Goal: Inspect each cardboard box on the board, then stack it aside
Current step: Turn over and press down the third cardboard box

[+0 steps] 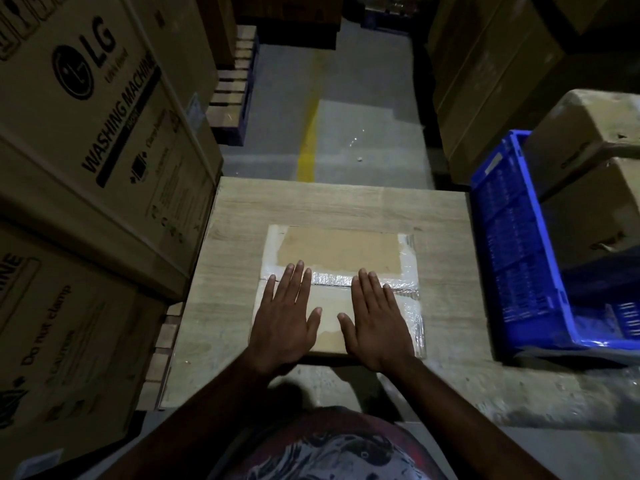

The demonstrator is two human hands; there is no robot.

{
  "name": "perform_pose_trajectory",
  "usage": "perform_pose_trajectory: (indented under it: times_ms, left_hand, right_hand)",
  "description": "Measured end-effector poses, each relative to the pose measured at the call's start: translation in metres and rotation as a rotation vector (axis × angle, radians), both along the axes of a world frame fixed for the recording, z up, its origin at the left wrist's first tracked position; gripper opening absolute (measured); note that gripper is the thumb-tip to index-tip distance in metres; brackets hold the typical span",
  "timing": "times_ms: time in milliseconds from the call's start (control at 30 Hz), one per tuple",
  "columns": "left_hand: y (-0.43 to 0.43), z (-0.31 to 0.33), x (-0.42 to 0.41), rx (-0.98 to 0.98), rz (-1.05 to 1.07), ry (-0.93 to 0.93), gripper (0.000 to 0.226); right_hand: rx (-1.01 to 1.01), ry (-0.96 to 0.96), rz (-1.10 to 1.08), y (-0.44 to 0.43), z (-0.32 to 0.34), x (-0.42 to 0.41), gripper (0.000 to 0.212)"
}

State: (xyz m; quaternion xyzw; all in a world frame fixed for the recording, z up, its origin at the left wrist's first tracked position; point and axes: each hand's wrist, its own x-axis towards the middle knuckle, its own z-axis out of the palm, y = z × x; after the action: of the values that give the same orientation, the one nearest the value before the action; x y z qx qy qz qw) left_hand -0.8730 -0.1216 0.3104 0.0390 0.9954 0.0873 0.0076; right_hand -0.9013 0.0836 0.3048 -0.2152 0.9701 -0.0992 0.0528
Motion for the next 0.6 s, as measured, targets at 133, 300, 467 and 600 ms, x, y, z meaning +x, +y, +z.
perform_pose_trajectory:
  times_ms: [133, 300, 467, 600]
  left_hand:
    - [0.001, 0.004, 0.000, 0.015, 0.008, -0.015, 0.073]
    - [-0.004, 0.012, -0.032, 0.070, 0.061, -0.022, 0.068]
    - [-0.018, 0.002, -0.062, 0.031, 0.059, -0.013, 0.076]
    - [-0.016, 0.002, -0.062, 0.031, 0.057, 0.006, 0.076]
  right_hand:
    - [-0.048, 0.032, -0.011, -0.001, 0.003, 0.000, 0.070]
    - [-0.186, 0.156, -0.099, 0.006, 0.018, -0.031, 0.048]
    - [-0.024, 0.014, -0.159, 0.010, 0.013, -0.060, 0.069]
    - [0.027, 0.020, -0.157, 0.010, 0.009, -0.061, 0.069]
